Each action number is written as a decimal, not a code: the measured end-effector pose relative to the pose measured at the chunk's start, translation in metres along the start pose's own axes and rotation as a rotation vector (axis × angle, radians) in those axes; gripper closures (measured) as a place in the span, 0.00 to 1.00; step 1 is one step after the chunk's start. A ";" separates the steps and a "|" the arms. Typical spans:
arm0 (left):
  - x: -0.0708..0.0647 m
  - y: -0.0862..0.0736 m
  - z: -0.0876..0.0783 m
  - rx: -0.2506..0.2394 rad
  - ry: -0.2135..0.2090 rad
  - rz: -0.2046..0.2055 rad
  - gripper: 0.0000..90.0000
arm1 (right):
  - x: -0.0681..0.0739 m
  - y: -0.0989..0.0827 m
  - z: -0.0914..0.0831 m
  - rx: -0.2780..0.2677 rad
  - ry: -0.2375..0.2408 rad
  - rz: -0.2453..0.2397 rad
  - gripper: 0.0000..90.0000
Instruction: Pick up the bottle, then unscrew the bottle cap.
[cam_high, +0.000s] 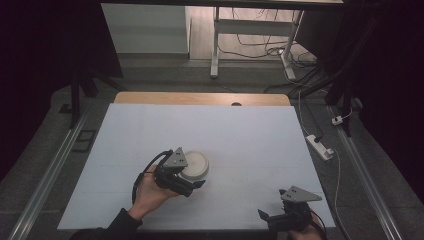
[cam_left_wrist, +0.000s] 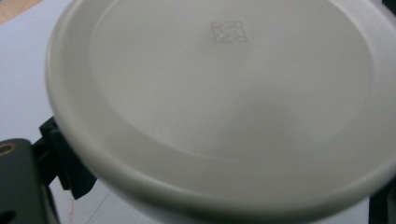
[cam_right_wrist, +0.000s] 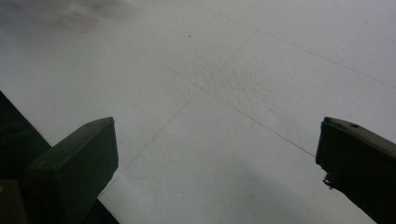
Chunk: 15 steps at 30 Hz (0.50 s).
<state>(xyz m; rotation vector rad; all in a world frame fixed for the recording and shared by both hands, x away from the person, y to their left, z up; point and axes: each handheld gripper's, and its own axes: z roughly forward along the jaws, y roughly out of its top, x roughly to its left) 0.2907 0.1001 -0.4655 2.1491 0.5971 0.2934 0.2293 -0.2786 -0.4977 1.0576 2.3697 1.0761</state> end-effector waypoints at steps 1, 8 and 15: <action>0.000 0.000 0.000 -0.001 0.000 0.001 0.08 | 0.000 0.000 0.000 0.000 0.000 0.000 0.00; 0.001 -0.001 0.000 0.005 -0.003 0.000 0.08 | 0.001 0.000 -0.001 -0.007 -0.027 0.005 0.00; 0.001 -0.001 0.000 0.005 -0.006 0.003 0.08 | 0.002 0.003 -0.003 -0.033 -0.007 0.041 0.00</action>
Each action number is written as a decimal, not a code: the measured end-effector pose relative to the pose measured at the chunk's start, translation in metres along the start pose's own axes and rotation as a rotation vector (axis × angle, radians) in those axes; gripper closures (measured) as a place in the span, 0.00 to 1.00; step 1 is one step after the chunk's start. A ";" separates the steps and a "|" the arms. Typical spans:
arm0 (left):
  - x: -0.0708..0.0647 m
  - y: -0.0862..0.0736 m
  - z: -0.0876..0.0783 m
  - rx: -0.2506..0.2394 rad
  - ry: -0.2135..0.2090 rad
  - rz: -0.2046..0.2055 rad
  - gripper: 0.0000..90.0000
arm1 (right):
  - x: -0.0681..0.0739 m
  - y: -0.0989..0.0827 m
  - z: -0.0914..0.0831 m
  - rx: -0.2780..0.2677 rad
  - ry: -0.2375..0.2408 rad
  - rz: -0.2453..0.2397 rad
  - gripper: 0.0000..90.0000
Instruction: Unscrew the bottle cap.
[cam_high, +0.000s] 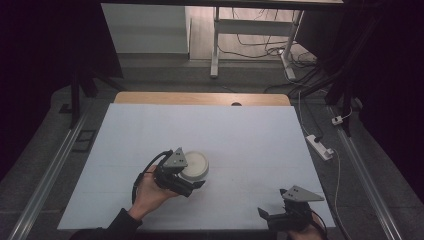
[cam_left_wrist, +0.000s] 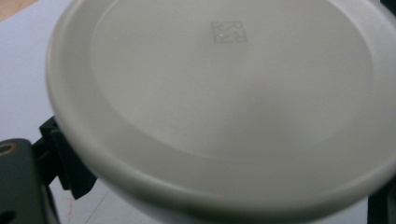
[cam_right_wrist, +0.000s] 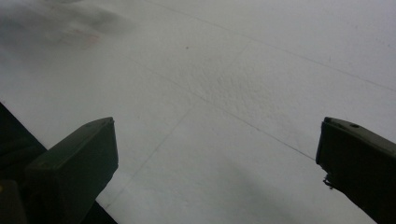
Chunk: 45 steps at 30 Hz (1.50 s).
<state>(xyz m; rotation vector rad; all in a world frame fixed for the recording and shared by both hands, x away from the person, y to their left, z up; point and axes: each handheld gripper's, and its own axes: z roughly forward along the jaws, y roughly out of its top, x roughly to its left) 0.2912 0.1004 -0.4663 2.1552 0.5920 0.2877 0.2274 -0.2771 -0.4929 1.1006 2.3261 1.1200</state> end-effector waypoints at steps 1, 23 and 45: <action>0.000 0.000 0.000 0.000 0.000 0.000 0.08 | 0.000 0.001 -0.001 -0.003 0.001 -0.004 0.00; 0.000 -0.001 0.002 0.008 -0.001 0.009 0.08 | 0.012 0.022 0.007 -0.053 0.142 -0.047 0.00; -0.001 -0.002 0.007 0.021 -0.008 0.011 0.08 | 0.037 0.067 0.025 -0.104 0.300 -0.102 0.00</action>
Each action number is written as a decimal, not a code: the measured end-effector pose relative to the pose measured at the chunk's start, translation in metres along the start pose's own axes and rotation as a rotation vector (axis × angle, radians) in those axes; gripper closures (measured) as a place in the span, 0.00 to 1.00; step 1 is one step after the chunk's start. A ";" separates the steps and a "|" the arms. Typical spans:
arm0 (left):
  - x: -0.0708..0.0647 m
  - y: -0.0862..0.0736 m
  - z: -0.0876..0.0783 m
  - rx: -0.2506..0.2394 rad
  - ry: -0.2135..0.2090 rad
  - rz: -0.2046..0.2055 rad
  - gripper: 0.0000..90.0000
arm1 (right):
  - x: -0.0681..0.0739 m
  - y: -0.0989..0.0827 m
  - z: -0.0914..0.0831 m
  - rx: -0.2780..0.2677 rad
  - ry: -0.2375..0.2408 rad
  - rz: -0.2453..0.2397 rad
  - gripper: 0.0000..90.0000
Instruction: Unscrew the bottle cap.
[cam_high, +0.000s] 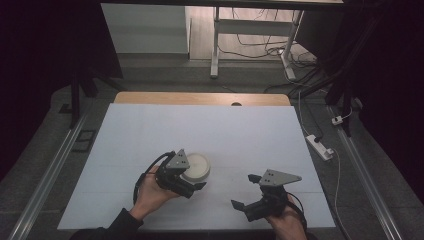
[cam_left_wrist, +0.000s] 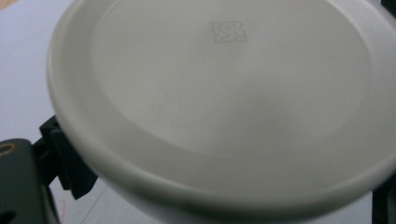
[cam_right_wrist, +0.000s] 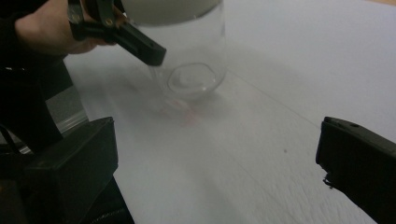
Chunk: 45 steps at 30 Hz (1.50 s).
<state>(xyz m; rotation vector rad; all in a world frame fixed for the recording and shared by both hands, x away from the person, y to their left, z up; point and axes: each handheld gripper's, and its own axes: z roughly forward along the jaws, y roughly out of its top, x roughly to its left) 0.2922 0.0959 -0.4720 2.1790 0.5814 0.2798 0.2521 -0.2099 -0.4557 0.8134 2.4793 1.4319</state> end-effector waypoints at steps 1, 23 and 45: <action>0.000 0.000 0.000 0.000 0.000 0.000 0.08 | 0.000 0.000 0.000 0.000 0.000 0.000 0.00; 0.001 0.000 0.000 0.002 -0.003 -0.002 0.08 | 0.015 0.048 0.035 0.020 0.005 -0.060 0.00; 0.002 0.000 0.000 -0.006 -0.064 0.038 0.08 | 0.024 0.080 0.077 0.002 0.069 -0.115 0.00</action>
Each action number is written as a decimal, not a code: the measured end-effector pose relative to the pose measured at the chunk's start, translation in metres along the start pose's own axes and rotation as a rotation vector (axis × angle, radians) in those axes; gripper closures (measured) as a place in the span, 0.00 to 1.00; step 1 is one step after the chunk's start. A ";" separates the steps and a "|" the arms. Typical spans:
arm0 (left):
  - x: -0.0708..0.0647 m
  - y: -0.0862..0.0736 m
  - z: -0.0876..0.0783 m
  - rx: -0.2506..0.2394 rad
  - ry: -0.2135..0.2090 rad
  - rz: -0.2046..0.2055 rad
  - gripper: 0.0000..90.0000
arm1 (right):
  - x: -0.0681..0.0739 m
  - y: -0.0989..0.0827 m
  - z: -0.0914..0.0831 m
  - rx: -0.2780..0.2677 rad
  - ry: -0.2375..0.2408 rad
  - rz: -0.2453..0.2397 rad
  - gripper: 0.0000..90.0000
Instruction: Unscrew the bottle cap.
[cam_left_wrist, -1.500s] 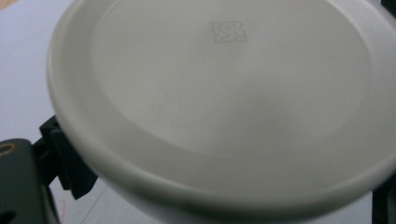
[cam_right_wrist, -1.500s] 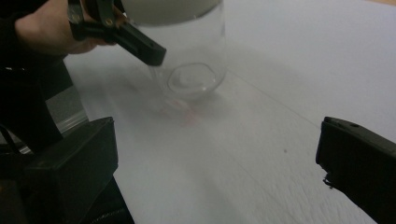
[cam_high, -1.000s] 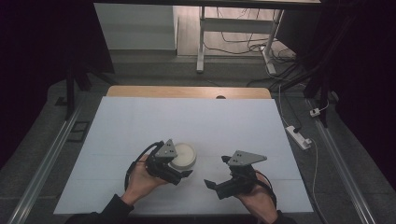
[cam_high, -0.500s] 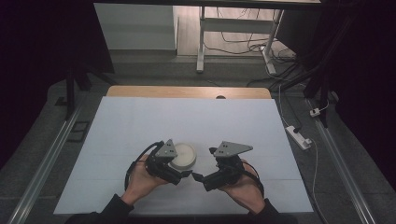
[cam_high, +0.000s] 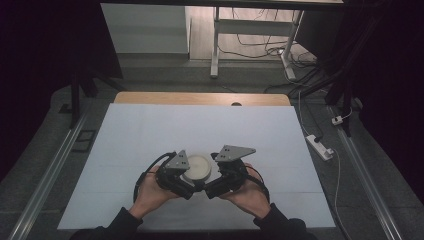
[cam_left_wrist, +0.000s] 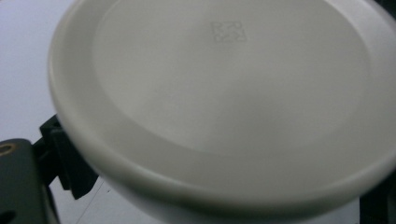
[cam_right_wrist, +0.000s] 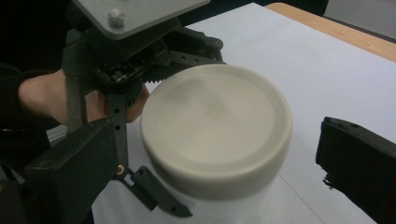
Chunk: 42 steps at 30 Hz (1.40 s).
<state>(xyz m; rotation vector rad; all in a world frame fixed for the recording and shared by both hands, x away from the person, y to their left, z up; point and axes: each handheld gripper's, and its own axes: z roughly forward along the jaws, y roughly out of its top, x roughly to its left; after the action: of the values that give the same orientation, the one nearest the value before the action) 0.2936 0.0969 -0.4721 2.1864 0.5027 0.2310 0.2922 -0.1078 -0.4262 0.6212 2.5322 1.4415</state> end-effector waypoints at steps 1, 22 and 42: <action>0.000 0.000 0.000 -0.002 -0.006 0.006 0.08 | -0.001 0.000 0.002 0.005 0.002 -0.008 0.00; -0.002 0.002 0.001 -0.003 -0.100 0.057 0.08 | -0.008 -0.003 0.018 -0.006 0.126 -0.057 0.08; -0.004 0.001 0.000 0.007 -0.279 0.193 0.08 | -0.021 -0.007 0.016 -0.020 0.455 -0.192 0.04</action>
<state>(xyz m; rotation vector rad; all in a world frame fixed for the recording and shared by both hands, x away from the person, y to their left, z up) 0.2899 0.0949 -0.4715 2.2288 0.1370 0.0253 0.3144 -0.1073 -0.4415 0.0374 2.8007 1.6879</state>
